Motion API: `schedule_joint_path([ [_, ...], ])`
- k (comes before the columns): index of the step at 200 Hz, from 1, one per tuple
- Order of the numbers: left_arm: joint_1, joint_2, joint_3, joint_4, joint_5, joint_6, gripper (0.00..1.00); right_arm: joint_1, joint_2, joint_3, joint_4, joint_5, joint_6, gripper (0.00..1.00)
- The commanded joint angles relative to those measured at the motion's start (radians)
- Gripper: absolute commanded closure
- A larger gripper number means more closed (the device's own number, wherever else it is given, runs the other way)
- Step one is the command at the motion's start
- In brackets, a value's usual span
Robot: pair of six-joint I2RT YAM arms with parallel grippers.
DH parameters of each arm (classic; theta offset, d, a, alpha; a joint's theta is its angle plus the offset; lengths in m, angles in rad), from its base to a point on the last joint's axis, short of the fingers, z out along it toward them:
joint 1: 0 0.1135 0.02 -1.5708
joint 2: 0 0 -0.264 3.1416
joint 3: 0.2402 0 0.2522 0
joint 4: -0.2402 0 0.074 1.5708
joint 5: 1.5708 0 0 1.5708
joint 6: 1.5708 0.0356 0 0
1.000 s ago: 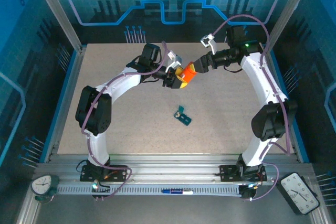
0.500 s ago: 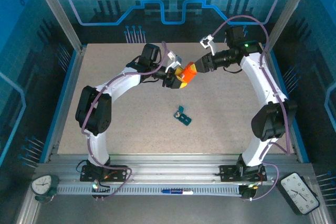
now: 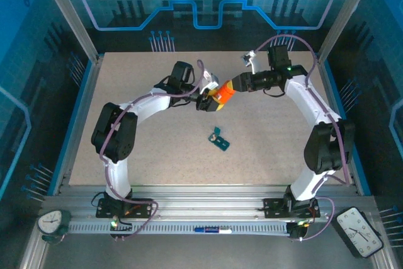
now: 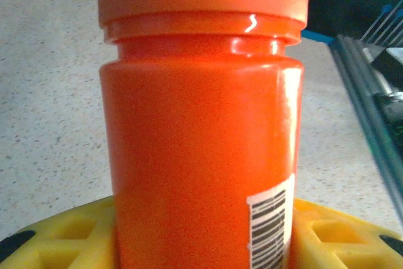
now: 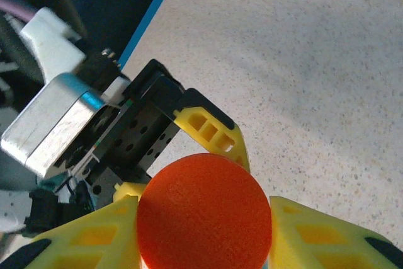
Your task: Sort the pills into containers
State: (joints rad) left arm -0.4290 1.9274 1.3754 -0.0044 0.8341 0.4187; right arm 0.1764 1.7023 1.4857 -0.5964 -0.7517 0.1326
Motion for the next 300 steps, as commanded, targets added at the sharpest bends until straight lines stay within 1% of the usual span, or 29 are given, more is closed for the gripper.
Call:
schedule_joint_path([
  [1,-0.041,-0.099,-0.014,0.256,-0.063,0.032,1.00,0.052,-0.004,-0.086,0.080,0.046,0.161,0.58],
  [31,-0.066,-0.112,-0.058,0.331,-0.156,0.064,1.00,0.063,0.005,-0.139,0.138,0.085,0.241,0.59],
  [51,-0.069,-0.116,-0.077,0.379,-0.181,0.056,1.00,0.065,0.010,-0.161,0.181,0.083,0.284,0.60],
  [76,-0.068,-0.112,-0.076,0.383,-0.178,0.044,1.00,0.066,0.012,-0.165,0.204,0.079,0.308,0.60],
  [109,-0.064,-0.093,-0.043,0.322,-0.127,0.024,1.00,0.055,0.027,-0.085,0.169,0.067,0.305,0.58],
  [136,-0.048,-0.057,0.021,0.218,-0.036,0.001,1.00,0.035,0.039,0.012,0.124,0.042,0.289,0.48],
  [157,-0.035,-0.035,0.059,0.154,0.025,-0.010,1.00,0.005,0.031,0.079,0.098,0.010,0.275,0.35],
  [185,-0.018,-0.020,0.097,0.084,0.095,-0.018,1.00,-0.044,-0.007,0.134,0.077,-0.038,0.243,0.24],
  [211,-0.006,-0.013,0.123,0.026,0.143,-0.012,1.00,-0.083,-0.037,0.152,0.066,-0.100,0.189,0.17],
  [231,0.001,-0.006,0.151,-0.032,0.184,-0.002,1.00,-0.103,-0.056,0.153,0.053,-0.150,0.126,0.16],
  [243,0.003,-0.002,0.166,-0.069,0.198,0.008,1.00,-0.105,-0.065,0.163,0.011,-0.162,0.050,0.16],
  [263,0.007,0.002,0.186,-0.118,0.214,0.023,1.00,-0.100,-0.070,0.197,-0.097,-0.153,-0.090,0.17],
  [279,0.010,0.007,0.201,-0.148,0.229,0.031,1.00,-0.082,-0.068,0.233,-0.201,-0.103,-0.204,0.17],
  [300,0.013,0.014,0.222,-0.183,0.248,0.038,1.00,-0.064,-0.063,0.255,-0.264,-0.064,-0.279,0.15],
])
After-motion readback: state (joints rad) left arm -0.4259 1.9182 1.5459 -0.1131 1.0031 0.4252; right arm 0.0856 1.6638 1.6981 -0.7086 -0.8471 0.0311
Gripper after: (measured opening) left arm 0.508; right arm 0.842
